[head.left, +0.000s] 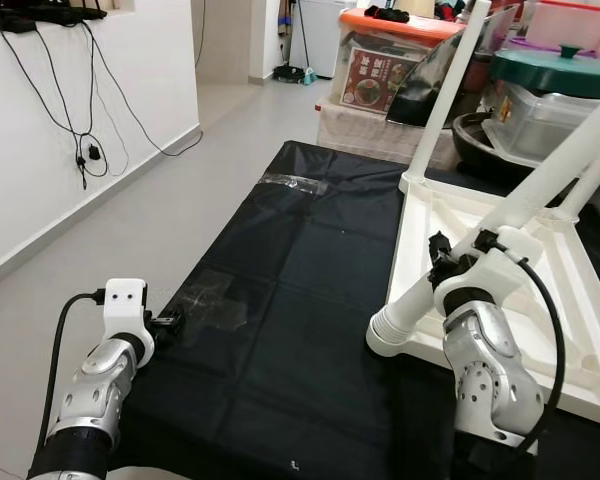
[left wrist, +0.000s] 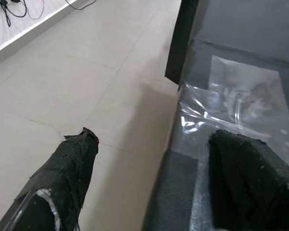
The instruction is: Building children table
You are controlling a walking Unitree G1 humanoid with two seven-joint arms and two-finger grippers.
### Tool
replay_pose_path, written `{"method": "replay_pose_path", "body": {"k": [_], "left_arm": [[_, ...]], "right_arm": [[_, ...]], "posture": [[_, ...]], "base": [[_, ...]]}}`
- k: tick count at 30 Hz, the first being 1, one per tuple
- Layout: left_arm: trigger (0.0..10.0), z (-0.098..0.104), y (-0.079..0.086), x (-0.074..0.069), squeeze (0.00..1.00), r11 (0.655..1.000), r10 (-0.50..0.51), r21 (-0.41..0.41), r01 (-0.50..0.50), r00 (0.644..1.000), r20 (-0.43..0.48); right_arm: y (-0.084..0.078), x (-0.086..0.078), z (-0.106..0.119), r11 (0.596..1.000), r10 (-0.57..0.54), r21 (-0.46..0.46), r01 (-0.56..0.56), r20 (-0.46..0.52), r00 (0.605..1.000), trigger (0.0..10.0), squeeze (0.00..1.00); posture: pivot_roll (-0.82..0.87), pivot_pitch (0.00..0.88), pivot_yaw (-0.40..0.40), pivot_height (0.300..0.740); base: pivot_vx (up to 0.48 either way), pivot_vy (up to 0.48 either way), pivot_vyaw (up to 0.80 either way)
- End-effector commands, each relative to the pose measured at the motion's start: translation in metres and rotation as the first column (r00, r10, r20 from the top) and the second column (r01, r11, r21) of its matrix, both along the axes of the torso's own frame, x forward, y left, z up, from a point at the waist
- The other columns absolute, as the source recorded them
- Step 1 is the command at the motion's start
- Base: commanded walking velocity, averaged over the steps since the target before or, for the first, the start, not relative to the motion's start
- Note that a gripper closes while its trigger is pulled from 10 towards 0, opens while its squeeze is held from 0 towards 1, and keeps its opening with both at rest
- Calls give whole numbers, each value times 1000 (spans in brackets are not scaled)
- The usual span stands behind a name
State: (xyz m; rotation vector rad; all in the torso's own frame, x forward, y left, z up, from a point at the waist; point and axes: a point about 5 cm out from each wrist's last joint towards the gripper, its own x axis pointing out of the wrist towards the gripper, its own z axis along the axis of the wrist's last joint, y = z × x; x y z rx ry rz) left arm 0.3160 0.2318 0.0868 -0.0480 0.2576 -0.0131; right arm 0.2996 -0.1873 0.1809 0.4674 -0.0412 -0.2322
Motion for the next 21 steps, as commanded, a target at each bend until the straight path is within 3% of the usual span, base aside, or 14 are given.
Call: {"method": "replay_pose_path", "body": {"k": [1,3,9,11,12,13,16,17,19,21], "left_arm": [[10000,-11,-4,-5,0,1000,-10,-8,10,999,-49],[10000,-11,-5,-4,0,1000,-14,-9,14,999,-50],[10000,-10,-6,-2,0,1000,-18,-9,17,999,-47],[10000,-9,-6,-1,0,1000,-19,-6,19,999,-44],[10000,-9,-6,-1,0,1000,-19,-6,19,999,-44],[10000,-9,-6,-1,0,1000,-19,-6,19,999,-44],[10000,-10,-7,-1,0,1000,-18,-6,18,999,-44],[10000,-10,-7,0,0,1000,-18,-9,17,999,-43],[10000,-10,-7,0,0,1000,-18,-9,17,999,-43],[10000,-10,-7,0,0,1000,-18,-10,18,999,-42]], "right_arm": [[19,-5,-29,981,51,189,-35,-78,996,0,0],[20,-5,-36,966,70,255,-43,-98,993,0,0],[18,-6,-39,974,72,223,-46,-107,992,0,0],[17,-4,-29,991,102,96,-96,-61,993,0,0],[17,-4,-29,991,102,96,-96,-61,993,0,0],[19,-3,-17,989,146,5,-146,-7,989,0,0],[22,-2,-5,978,197,-74,-193,43,980,0,0],[33,-2,29,904,363,-302,-302,171,916,0,0],[33,-2,29,904,363,-302,-302,171,916,0,0],[41,-4,44,832,476,-422,-361,207,855,0,0]], "posture": [[108,0,-96,740],[107,0,-93,740],[107,0,-92,740],[105,0,-92,740],[105,0,-92,740],[105,0,-92,740],[104,0,-93,740],[103,0,-94,740],[103,0,-94,740],[103,0,-96,740]], "base": [[0,0,0],[0,0,0],[0,0,0],[0,0,0],[0,0,0],[0,0,0],[0,0,0],[0,0,0],[0,0,0],[0,0,0]]}}
